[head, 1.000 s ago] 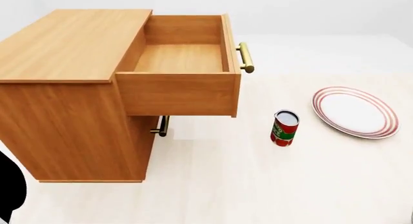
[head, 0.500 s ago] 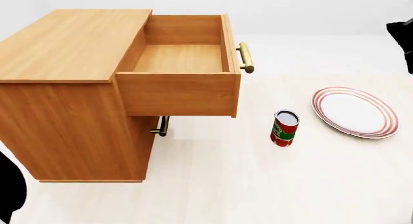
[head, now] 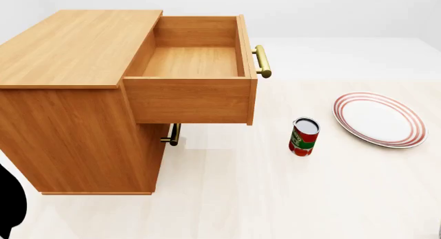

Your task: Put the bowl in the top drawer of the cabinet.

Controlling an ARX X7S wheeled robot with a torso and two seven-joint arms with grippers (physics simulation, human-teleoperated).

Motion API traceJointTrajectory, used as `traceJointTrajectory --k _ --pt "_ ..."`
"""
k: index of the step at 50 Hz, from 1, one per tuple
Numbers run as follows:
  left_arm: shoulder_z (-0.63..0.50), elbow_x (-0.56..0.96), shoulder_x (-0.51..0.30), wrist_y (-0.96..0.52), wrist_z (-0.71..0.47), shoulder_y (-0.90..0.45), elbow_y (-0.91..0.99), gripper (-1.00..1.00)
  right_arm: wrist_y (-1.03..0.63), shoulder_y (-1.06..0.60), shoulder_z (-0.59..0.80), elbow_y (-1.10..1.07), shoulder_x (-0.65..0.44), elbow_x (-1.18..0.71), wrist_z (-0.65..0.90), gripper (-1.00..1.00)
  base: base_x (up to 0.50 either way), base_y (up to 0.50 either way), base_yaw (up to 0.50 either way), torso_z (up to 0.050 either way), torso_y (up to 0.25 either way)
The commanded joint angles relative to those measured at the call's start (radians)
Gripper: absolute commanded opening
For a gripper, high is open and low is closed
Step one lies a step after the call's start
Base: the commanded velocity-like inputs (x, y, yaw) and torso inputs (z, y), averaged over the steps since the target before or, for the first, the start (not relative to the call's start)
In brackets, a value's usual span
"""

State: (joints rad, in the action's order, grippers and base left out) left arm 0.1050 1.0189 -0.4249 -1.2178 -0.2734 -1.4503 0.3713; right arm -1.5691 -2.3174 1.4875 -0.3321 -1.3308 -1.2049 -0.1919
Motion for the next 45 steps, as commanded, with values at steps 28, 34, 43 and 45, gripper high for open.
traceJointTrajectory --k 28,34,43,45 --pt "-0.014 0.01 -0.006 0.027 -0.012 0.015 -0.003 1.0 0.149 0.212 0.261 -0.069 -0.204 0.094 0.08 1.0 0.0 0.0 0.0 0.0 0.0" --pt "-0.016 0.008 -0.008 0.034 -0.01 0.023 -0.005 1.0 0.236 0.274 0.298 -0.032 -0.198 0.014 0.172 1.0 0.0 0.0 0.0 0.0 0.0" --pt "-0.016 0.013 -0.01 0.038 -0.015 0.034 -0.004 1.0 0.356 0.368 0.358 0.028 -0.177 -0.045 0.269 1.0 0.0 0.0 0.0 0.0 0.0" --pt "-0.015 0.014 -0.01 0.039 -0.017 0.037 -0.004 1.0 0.407 0.408 0.385 0.049 -0.172 -0.052 0.303 1.0 0.0 0.0 0.0 0.0 0.0"
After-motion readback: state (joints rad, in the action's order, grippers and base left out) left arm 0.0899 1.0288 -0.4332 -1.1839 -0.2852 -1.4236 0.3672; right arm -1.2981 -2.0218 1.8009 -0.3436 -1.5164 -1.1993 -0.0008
